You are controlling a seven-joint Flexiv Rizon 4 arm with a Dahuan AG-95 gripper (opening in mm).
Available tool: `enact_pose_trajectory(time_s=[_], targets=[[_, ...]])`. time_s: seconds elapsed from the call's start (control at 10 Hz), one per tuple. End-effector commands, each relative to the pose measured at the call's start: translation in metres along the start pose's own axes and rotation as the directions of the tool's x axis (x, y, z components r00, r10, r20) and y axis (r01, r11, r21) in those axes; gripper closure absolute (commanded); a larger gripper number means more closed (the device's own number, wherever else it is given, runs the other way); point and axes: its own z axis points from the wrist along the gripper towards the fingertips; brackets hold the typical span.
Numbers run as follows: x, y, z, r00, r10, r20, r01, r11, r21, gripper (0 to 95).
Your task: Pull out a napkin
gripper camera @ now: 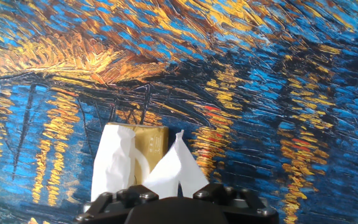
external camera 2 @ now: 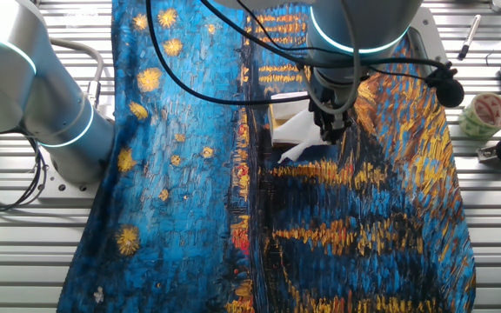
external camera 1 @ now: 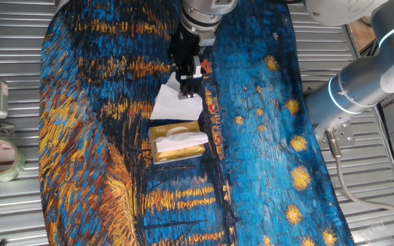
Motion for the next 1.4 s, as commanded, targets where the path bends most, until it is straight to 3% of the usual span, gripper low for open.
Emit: enact_pose_trajectory(time_s=[0.1,0.4,0.7,0.8,1.0,1.1,1.4], targets=[[0.0,0.0,0.001,1.0,0.001,-0.004,-0.001,1.0,0.002,38.0],[0.001,0.0,0.002,1.0,-0.004,-0.006,0.004,1.0,0.005,38.0],[0.005,-0.007,0.022,0.999,-0.026,0.019,0.026,1.0,0.014,38.0],[0.006,-0.006,0.024,1.0,-0.025,0.016,0.025,1.0,0.019,38.0],[0.007,-0.001,0.009,1.0,-0.015,-0.005,0.015,1.0,0.023,38.0],[0.006,0.001,0.005,1.0,-0.011,0.003,0.011,1.0,0.019,38.0],[0.005,-0.006,0.02,1.0,-0.027,0.01,0.027,0.999,0.017,38.0]])
